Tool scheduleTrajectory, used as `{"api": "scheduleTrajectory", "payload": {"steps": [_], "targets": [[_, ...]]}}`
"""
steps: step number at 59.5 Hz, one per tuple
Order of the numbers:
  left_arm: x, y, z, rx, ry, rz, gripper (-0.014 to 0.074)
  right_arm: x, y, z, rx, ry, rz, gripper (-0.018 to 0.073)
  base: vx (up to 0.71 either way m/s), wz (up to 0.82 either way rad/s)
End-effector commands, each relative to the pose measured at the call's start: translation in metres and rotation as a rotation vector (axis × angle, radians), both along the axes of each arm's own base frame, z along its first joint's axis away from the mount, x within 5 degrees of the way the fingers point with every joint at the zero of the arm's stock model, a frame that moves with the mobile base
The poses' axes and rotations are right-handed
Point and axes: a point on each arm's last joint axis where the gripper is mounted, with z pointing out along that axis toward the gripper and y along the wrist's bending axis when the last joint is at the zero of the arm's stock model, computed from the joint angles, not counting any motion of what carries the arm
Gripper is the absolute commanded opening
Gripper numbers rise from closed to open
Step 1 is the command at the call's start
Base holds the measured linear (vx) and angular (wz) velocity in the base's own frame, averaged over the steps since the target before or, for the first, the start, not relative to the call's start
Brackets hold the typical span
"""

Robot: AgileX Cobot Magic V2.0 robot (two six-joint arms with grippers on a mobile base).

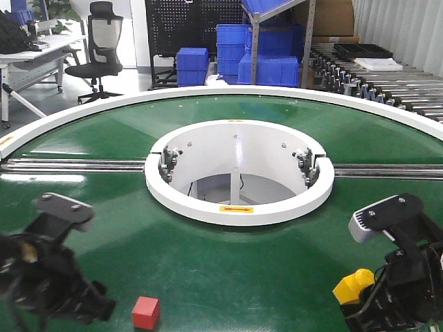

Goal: Pick red and yellow blocks into blue bin
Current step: 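Lower the left gripper onto the red cube and close it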

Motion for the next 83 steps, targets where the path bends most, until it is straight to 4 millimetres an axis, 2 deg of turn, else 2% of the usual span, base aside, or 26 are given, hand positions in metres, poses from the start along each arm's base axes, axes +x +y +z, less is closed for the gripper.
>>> {"api": "scheduleTrajectory", "payload": {"steps": [1, 4, 5, 9, 20, 35, 55, 60, 66, 74, 83], "targets": [[0.027, -0.012, 0.005, -0.036, -0.032, 0.019, 0.0657, 0.0, 0.0, 0.016, 0.022, -0.09, -0.006, 0.0253, 0.0, 0.0], [0.041, -0.017, -0.005, -0.032, -0.003, 0.028, 0.0671, 0.0, 0.0, 0.016, 0.022, -0.09, -0.006, 0.0253, 0.0, 0.0], [0.067, -0.028, -0.026, -0.019, 0.048, 0.032, 0.0668, 0.0, 0.0, 0.016, 0.022, -0.09, -0.006, 0.0253, 0.0, 0.0], [0.082, -0.034, -0.039, -0.01, 0.076, 0.032, 0.0664, 0.0, 0.0, 0.016, 0.022, -0.09, -0.006, 0.0253, 0.0, 0.0], [0.11, -0.049, -0.061, -0.019, 0.105, 0.056, 0.0655, 0.0, 0.0, 0.016, 0.022, -0.09, -0.006, 0.0249, 0.0, 0.0], [0.124, -0.058, -0.081, -0.018, 0.138, 0.071, 0.059, 0.0, 0.0, 0.016, 0.022, -0.09, -0.006, 0.0242, 0.0, 0.0], [0.12, -0.057, -0.082, -0.003, 0.175, 0.069, 0.0395, 0.0, 0.0, 0.016, 0.022, -0.09, -0.006, 0.0242, 0.0, 0.0], [0.117, -0.056, -0.076, 0.001, 0.187, 0.067, 0.0355, 0.0, 0.0, 0.016, 0.022, -0.09, -0.006, 0.0242, 0.0, 0.0], [0.11, -0.053, -0.056, -0.003, 0.168, 0.057, 0.031, 0.0, 0.0, 0.016, 0.022, -0.09, -0.006, 0.0242, 0.0, 0.0], [0.093, -0.046, -0.011, -0.021, 0.104, 0.035, 0.0267, 0.0, 0.0, 0.016, 0.022, -0.09, -0.006, 0.0242, 0.0, 0.0], [0.06, -0.034, 0.045, -0.069, -0.017, 0.027, 0.0234, 0.0, 0.0, 0.016, 0.022, -0.09, -0.006, 0.0243, 0.0, 0.0]]}}
